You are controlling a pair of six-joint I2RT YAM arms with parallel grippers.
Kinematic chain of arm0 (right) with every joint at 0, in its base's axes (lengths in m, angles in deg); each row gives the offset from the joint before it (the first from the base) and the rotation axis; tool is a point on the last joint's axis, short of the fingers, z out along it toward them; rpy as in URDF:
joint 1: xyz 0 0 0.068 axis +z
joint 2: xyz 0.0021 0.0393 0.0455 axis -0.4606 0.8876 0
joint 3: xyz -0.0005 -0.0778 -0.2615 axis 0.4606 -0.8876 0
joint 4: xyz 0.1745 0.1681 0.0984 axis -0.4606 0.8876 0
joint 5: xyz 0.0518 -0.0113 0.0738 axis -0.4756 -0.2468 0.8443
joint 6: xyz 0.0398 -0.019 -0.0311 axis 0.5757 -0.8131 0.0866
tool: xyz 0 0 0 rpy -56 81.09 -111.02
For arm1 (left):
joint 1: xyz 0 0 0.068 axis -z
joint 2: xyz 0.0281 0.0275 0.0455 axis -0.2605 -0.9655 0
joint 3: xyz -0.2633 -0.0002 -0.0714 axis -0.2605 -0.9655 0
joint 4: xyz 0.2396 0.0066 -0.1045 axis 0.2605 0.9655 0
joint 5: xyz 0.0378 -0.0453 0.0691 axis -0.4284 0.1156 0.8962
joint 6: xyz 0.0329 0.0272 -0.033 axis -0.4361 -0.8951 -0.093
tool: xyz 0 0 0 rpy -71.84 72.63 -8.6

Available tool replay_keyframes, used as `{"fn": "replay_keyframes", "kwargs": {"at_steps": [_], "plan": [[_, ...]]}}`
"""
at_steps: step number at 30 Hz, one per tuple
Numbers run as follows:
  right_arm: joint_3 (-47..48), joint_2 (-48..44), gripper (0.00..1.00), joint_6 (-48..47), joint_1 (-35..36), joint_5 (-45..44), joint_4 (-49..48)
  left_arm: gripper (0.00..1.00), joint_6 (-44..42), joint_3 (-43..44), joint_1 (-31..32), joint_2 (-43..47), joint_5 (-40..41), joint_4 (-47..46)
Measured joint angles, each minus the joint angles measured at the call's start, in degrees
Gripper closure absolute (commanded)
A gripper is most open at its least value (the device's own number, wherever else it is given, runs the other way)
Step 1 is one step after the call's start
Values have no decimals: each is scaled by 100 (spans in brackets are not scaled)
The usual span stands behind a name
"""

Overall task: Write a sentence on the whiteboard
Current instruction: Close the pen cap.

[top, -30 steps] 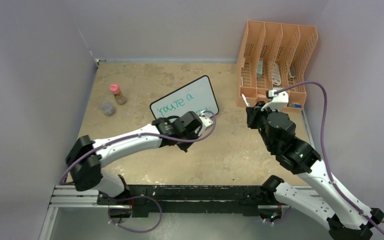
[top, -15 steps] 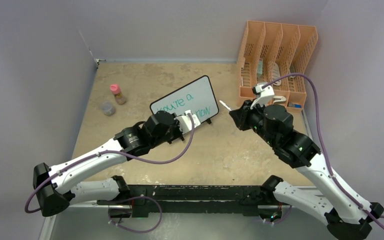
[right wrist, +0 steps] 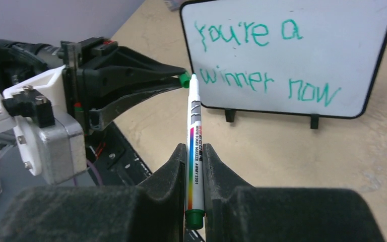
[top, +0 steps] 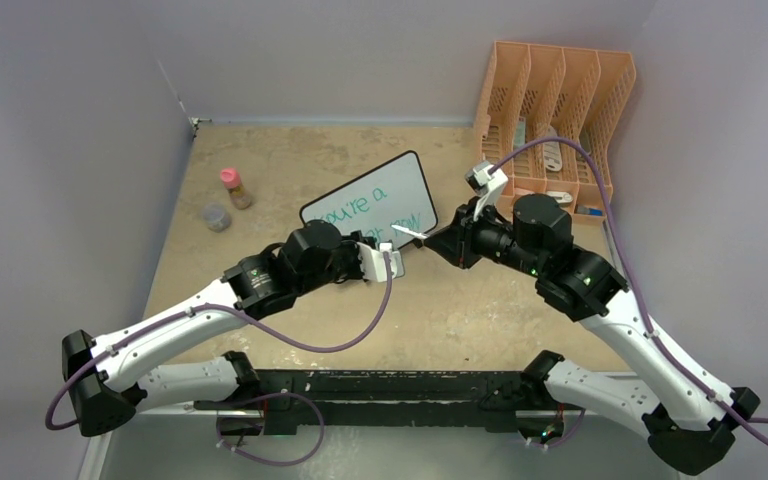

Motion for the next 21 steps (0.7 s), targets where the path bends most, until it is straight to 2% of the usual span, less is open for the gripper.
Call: {"fn": "replay_keyframes", "kwargs": {"at_steps": [8, 21], "plan": [[0, 11, 100, -46, 0, 761, -140, 100, -391, 184, 0, 13, -144, 140], [-138, 221, 100, -11, 0, 890, -203, 100, -382, 345, 0, 63, -308, 389]]}}
